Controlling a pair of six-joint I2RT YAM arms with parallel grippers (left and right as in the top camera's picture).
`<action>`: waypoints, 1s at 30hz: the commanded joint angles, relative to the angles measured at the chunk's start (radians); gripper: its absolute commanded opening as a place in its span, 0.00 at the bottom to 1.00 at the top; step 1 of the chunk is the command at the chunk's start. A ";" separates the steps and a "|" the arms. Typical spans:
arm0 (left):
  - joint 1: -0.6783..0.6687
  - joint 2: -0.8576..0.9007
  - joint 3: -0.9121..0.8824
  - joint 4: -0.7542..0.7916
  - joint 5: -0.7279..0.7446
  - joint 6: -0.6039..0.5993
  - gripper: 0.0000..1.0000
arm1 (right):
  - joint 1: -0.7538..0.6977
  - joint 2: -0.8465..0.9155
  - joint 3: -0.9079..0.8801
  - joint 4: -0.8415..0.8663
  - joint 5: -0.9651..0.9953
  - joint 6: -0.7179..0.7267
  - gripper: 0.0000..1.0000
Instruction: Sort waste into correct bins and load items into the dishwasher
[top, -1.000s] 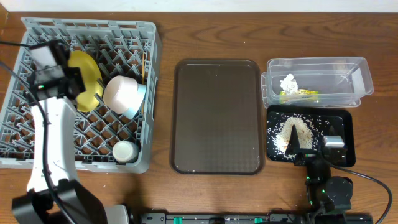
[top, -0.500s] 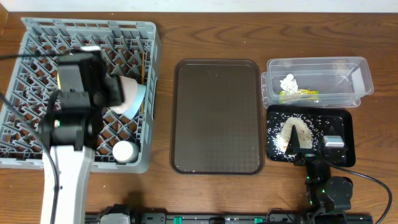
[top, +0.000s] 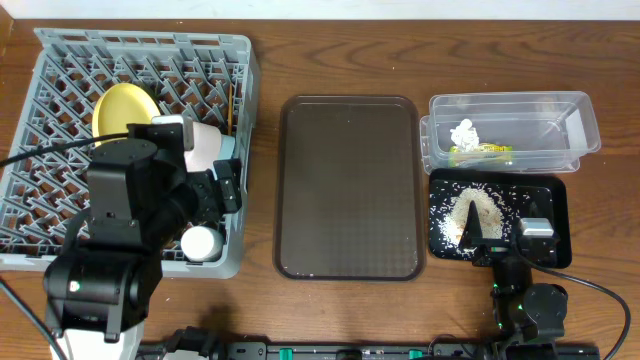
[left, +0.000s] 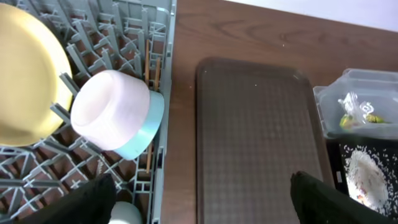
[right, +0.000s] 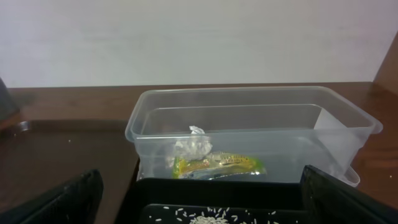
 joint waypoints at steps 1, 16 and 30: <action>-0.003 -0.027 0.001 -0.013 -0.042 -0.018 0.93 | -0.006 -0.005 -0.001 -0.003 0.006 0.010 0.99; -0.003 -0.241 -0.144 0.225 -0.164 0.197 0.94 | -0.006 -0.005 -0.001 -0.003 0.007 0.010 0.99; 0.024 -0.651 -0.767 0.702 -0.163 0.193 0.95 | -0.006 -0.005 -0.001 -0.003 0.007 0.010 0.99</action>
